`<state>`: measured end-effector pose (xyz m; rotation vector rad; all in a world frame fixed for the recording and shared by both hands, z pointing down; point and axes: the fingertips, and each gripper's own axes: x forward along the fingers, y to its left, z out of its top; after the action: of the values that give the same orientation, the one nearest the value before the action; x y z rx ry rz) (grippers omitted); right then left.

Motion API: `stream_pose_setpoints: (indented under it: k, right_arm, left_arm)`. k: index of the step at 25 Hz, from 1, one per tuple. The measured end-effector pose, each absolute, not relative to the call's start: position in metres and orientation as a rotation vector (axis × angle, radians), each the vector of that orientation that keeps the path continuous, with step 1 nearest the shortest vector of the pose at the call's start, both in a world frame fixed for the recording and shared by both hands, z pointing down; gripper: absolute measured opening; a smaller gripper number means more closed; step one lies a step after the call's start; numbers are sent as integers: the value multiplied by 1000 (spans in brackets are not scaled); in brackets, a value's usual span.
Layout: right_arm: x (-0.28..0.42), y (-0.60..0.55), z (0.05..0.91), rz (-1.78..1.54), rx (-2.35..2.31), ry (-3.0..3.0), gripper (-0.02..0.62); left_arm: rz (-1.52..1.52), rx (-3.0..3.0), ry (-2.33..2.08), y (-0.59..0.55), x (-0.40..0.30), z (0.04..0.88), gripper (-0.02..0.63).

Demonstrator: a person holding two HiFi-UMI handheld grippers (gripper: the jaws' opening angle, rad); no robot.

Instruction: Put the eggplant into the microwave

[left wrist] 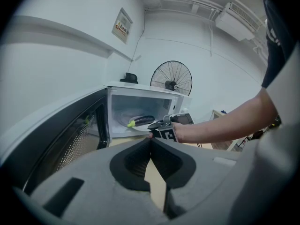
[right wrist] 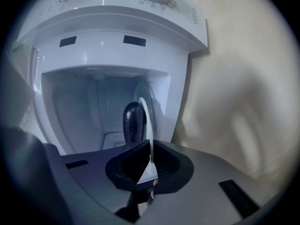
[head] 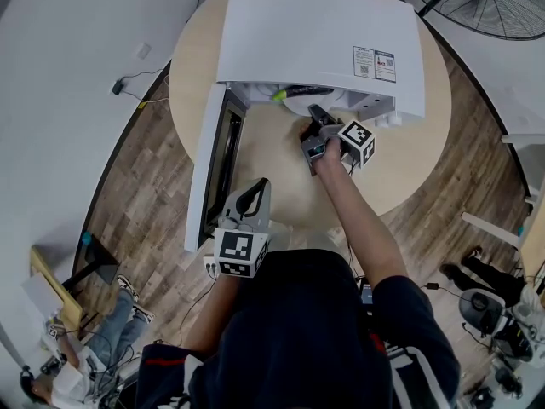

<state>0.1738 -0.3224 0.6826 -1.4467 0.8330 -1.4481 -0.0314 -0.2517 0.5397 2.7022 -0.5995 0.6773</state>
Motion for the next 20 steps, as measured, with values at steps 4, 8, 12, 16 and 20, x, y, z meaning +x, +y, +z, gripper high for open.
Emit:
stream_pose_setpoints:
  k: [4,8,12,16,20]
  right_arm:
    - [174,-323,684,-1445,-1442,834,21]
    - [173,-324,685,-1450,-1442,837,21]
    - [173,-325,682,-1428,-1455,859,21]
    - [174,-324,681,-1416,-1469,874,21]
    - [172,-319,677,-1411,-1528,914,23]
  left_arm:
    - [684,2700,-595,-250,-33,541,14]
    - [683,2701,-590,-250,-35,540,14]
    - [688,2700,-591,-249,-37,540,14]
    - [684,2699,-591,-248,-38,539,14]
    - [680,2713,-565,-245,-37,536,14]
